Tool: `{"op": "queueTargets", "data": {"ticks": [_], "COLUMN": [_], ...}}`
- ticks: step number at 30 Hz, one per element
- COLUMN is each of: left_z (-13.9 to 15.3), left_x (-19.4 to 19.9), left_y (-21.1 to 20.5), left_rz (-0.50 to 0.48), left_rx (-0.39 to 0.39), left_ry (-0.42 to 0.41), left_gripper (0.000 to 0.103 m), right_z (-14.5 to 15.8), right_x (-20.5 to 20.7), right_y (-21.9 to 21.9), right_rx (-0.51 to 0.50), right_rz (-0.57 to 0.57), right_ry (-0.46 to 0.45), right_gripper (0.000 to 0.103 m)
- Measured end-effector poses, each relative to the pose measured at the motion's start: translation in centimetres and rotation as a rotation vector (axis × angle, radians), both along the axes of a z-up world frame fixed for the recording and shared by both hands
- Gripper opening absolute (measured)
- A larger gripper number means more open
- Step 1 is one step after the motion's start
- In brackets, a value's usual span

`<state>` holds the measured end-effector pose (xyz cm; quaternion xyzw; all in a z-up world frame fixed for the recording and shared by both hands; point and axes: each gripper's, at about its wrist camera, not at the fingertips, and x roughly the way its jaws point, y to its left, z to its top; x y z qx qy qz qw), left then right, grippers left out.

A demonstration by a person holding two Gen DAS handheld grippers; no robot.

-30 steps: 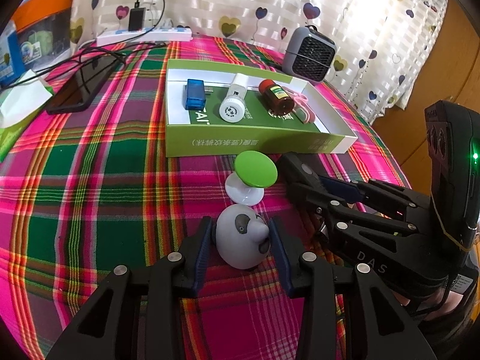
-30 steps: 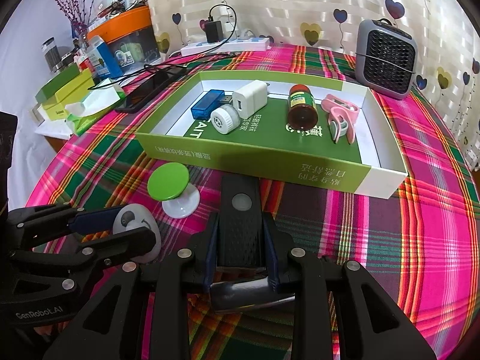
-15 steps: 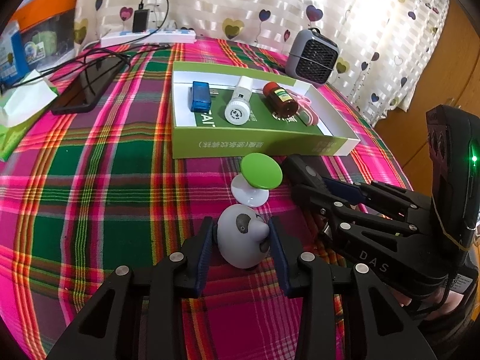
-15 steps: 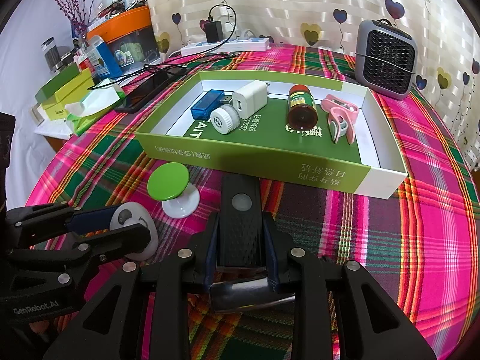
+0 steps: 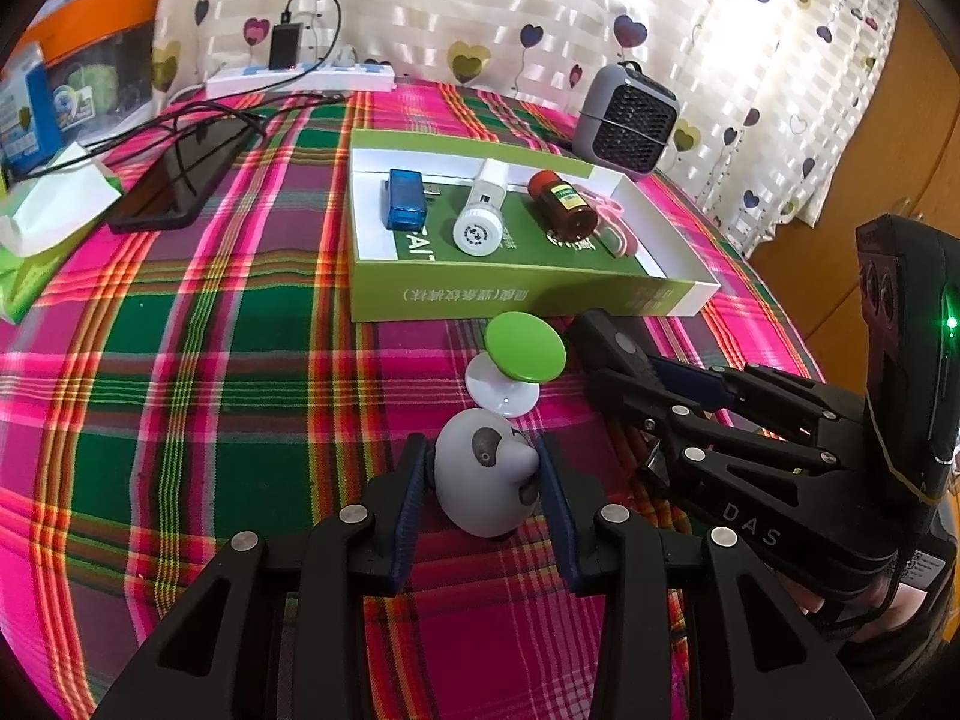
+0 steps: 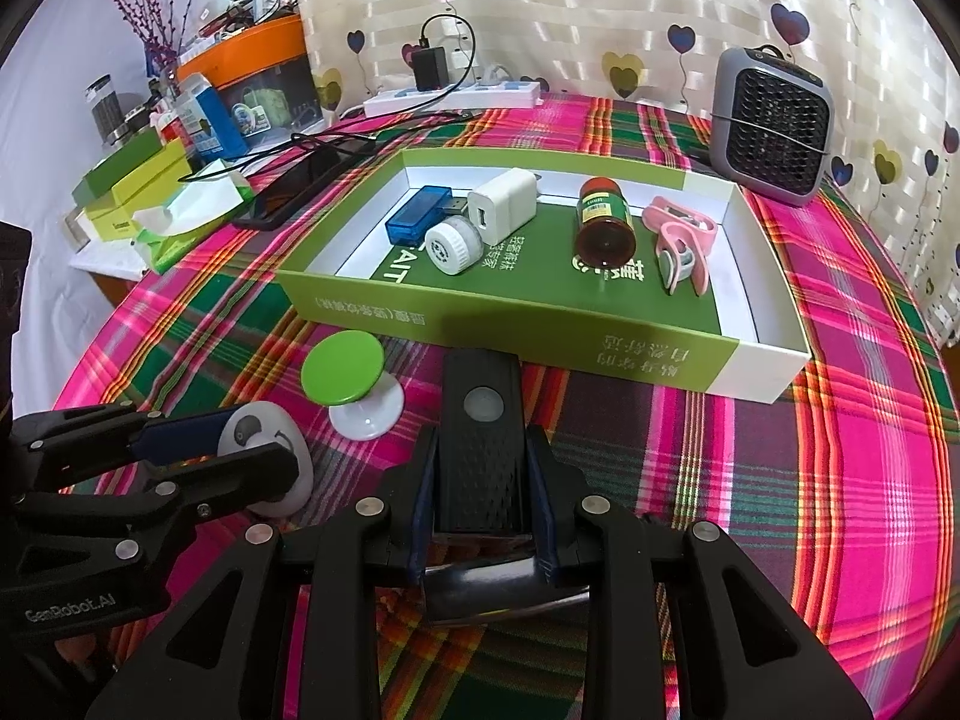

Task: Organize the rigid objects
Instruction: 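Hold the black case with right tool while left holds the white egg toy, then carry the black case with right tool while left carries the egg toy over the box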

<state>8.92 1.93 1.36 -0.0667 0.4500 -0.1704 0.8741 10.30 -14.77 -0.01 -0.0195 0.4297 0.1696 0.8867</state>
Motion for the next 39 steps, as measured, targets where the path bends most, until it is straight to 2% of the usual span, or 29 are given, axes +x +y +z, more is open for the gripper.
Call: {"op": "queueTargets", "data": {"ticks": [20, 31, 39], "left_z": [2.8, 4.4, 5.0], "left_x": [-0.4, 1.5, 3.7], "left_y": [0.3, 0.5, 0.8], "left_rz": [0.006, 0.019, 0.030], "left_rx": [-0.006, -0.008, -0.008], "left_ry": [-0.067, -0.099, -0.105], "left_gripper": [0.035, 0.035, 0.035], "right_z": [2.2, 3.6, 5.2], "right_x": [-0.5, 0.2, 2.3], "right_y": [-0.7, -1.4, -1.9], "right_rx": [0.027, 0.022, 0.020], "right_rz": [-0.001, -0.015, -0.030], "right_ry": [-0.048, -0.073, -0.098], "right_gripper": [0.029, 0.029, 0.029]}}
